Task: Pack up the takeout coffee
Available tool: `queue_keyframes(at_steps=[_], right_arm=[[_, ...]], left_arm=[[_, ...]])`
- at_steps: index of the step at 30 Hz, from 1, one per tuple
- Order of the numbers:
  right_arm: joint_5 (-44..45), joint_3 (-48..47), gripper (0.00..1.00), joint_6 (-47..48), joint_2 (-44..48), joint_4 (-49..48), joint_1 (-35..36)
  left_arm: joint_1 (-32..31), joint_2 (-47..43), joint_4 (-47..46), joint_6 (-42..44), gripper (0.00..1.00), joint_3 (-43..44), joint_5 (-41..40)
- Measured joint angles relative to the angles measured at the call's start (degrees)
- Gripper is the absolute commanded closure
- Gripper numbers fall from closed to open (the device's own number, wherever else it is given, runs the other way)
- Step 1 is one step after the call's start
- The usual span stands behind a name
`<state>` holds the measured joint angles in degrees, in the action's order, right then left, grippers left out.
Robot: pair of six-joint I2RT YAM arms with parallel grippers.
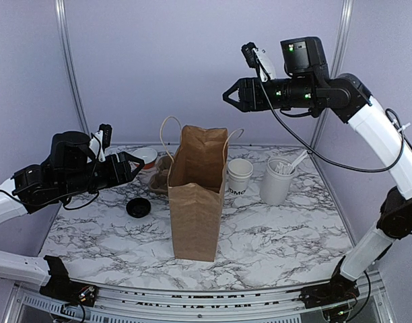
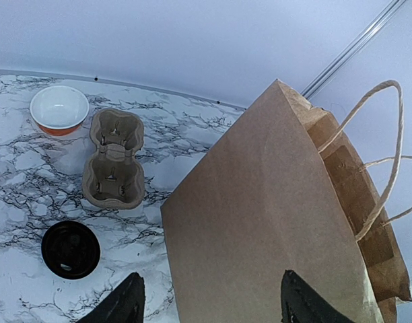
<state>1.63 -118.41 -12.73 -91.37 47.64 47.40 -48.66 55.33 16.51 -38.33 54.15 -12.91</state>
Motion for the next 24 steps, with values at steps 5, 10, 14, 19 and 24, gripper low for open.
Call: queue_keyframes(at_steps=[5, 10, 14, 19, 24], right_arm=[[2.19, 1.44, 0.21, 0.11, 1.14, -0.44, 0.0], [4.61, 6.54, 0.08, 0.46, 3.74, -1.86, -0.31], [5.64, 16.24, 0.03, 0.0, 8.13, -4.92, -2.97], [7.8, 32.79, 0.0, -1.51, 17.92, -9.18, -9.16], [10.54, 46.93, 0.0, -2.78, 29.09, -14.19, -15.91]], left_arm=[[0.0, 0.0, 0.0, 0.0, 0.3, 0.0, 0.0], [0.24, 0.0, 0.0, 0.09, 0.3, 0.0, -0.02], [0.98, 0.0, 0.0, 0.39, 0.27, 0.0, -0.02], [3.17, -0.07, 0.02, 1.33, 0.22, 0.0, 0.02], [5.9, -0.09, 0.09, 2.51, 0.06, 0.0, 0.04]])
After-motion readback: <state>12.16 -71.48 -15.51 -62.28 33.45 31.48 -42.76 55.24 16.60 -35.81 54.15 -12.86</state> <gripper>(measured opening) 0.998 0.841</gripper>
